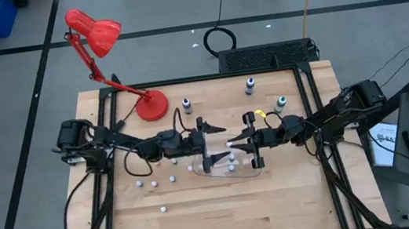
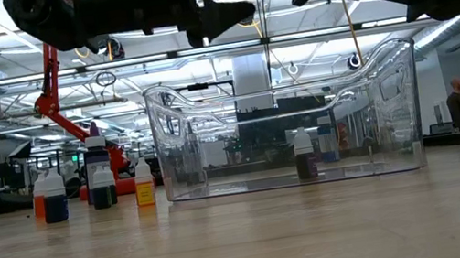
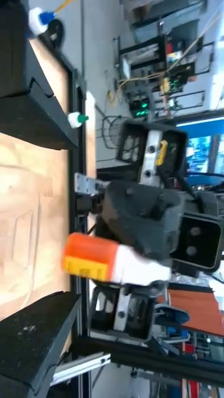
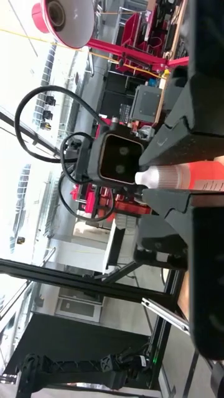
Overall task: Pick & Place food coloring
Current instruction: Put the small orange food coloring bottle into the transparent bin
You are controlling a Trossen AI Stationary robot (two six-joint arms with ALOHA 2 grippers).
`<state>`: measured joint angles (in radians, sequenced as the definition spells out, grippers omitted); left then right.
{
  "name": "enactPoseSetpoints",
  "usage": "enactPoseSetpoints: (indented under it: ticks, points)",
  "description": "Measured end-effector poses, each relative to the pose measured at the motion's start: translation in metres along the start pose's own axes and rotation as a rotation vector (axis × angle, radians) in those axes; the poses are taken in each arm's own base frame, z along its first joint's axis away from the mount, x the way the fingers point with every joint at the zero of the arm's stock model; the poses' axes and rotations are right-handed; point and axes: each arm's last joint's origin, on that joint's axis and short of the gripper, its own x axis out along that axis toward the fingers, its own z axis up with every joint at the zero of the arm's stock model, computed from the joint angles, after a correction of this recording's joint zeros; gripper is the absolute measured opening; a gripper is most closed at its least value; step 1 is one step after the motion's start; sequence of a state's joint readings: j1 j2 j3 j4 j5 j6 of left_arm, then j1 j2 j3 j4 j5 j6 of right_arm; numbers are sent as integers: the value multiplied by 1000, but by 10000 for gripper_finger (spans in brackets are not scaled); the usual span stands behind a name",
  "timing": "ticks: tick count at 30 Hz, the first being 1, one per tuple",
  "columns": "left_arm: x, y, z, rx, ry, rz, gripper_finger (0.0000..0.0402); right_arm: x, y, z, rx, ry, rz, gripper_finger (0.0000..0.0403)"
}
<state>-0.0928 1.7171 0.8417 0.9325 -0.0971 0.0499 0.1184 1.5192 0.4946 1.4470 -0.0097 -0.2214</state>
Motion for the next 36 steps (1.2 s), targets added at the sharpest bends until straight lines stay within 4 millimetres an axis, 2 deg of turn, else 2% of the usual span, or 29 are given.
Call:
enactPoseSetpoints:
  ticks: [15,27,30,36]
  points:
    - [0,0,1,34,-8,7,381,0,0,-1,0,8,2,36]
    - [0,0,1,5,-7,5,231,0,0,-1,0,8,1,36]
    - [0,0,1,-1,-10,5,217,0,0,-1,-1,8,0,36]
    - [0,0,1,-2,-14,-3,214,0,0,-1,-1,8,0,36]
